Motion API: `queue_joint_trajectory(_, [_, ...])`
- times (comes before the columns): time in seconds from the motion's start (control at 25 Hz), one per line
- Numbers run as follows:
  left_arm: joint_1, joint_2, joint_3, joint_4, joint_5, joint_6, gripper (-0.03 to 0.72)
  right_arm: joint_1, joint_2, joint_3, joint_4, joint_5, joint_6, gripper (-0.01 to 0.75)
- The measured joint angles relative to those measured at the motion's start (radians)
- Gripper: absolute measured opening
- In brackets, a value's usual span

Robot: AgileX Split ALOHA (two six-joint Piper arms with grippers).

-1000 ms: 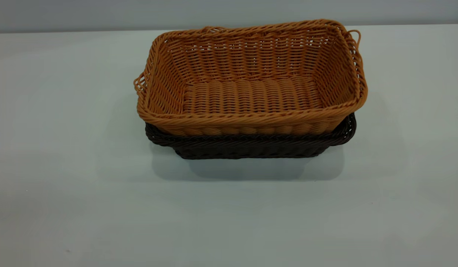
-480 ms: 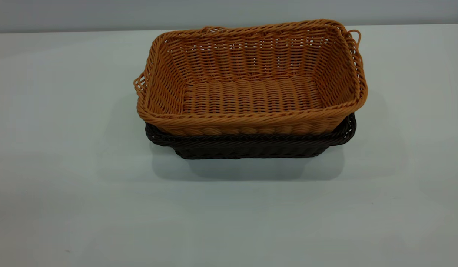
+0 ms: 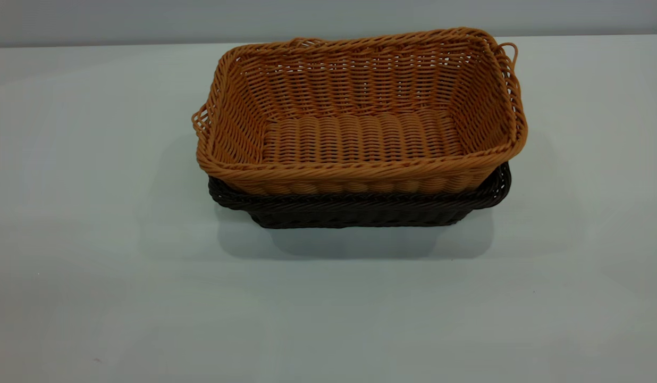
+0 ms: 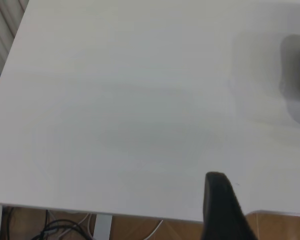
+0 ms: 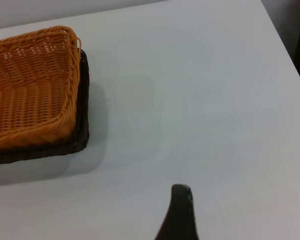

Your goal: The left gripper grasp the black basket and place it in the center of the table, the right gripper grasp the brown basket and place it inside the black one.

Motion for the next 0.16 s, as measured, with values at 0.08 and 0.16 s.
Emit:
queue_joint_trajectory(0.08, [0.0, 0.0, 0.0, 0.0, 0.0, 0.0, 0.363, 0.0, 0.0, 0.0, 0.0, 0.0, 0.0, 0.565])
queue_joint_trajectory(0.16, [0.0, 0.0, 0.0, 0.0, 0.0, 0.0, 0.363, 0.0, 0.0, -0.001, 0.0, 0.0, 0.0, 0.565])
